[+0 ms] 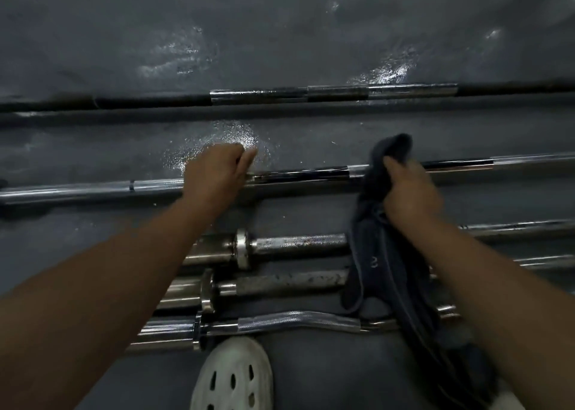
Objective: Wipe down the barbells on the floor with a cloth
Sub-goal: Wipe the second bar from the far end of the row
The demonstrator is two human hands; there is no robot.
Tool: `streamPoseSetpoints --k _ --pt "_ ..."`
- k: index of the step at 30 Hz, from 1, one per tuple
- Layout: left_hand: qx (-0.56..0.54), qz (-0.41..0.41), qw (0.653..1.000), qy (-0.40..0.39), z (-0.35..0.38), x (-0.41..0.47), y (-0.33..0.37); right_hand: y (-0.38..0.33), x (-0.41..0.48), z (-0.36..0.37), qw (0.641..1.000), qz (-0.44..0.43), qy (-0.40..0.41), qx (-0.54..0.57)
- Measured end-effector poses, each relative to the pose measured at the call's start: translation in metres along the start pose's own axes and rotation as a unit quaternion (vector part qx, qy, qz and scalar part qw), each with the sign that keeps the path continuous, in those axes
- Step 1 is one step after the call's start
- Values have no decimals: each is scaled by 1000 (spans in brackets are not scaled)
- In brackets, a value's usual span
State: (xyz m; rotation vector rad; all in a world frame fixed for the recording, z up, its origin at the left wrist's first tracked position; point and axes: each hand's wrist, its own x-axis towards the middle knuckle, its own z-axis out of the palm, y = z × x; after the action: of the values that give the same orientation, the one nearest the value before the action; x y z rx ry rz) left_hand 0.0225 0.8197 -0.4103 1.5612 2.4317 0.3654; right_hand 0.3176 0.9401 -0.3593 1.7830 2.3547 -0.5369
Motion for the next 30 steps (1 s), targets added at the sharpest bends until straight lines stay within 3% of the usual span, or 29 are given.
streamPoseSetpoints --k 2,5,8,10,12,14,19,22,24,27,29,30 --pt "39 11 999 23 9 -18 12 -23 3 6 1000 -5 8 22" --pt "92 26 995 12 16 -7 17 -102 -2 43 982 -172 -30 65" --pt "9 18 1000 -19 3 28 4 -126 7 53 961 -265 -48 66" --pt "-77 14 996 -38 -8 38 -7 -94 31 38 974 -222 -29 33" --pt "-27 31 998 -38 -5 26 -18 -55 55 20 995 -97 9 5" --pt "53 45 995 -72 -1 14 -20 -51 62 20 998 -38 45 20" --pt "80 10 989 -120 -8 44 -12 -147 35 57 973 -226 -36 35" --pt "111 4 980 -163 -18 63 -13 -139 40 45 965 -261 -33 -14" --pt "106 -6 982 -156 -22 61 -8 -110 55 29 977 -208 -30 -33" --pt "69 -2 992 -105 -20 32 -1 -71 61 8 998 -55 -3 -23" --pt "56 -15 995 -80 -20 19 5 -90 40 18 999 -50 -12 -11" --pt "53 -19 995 -83 -22 19 8 -110 25 28 995 -91 -34 0"
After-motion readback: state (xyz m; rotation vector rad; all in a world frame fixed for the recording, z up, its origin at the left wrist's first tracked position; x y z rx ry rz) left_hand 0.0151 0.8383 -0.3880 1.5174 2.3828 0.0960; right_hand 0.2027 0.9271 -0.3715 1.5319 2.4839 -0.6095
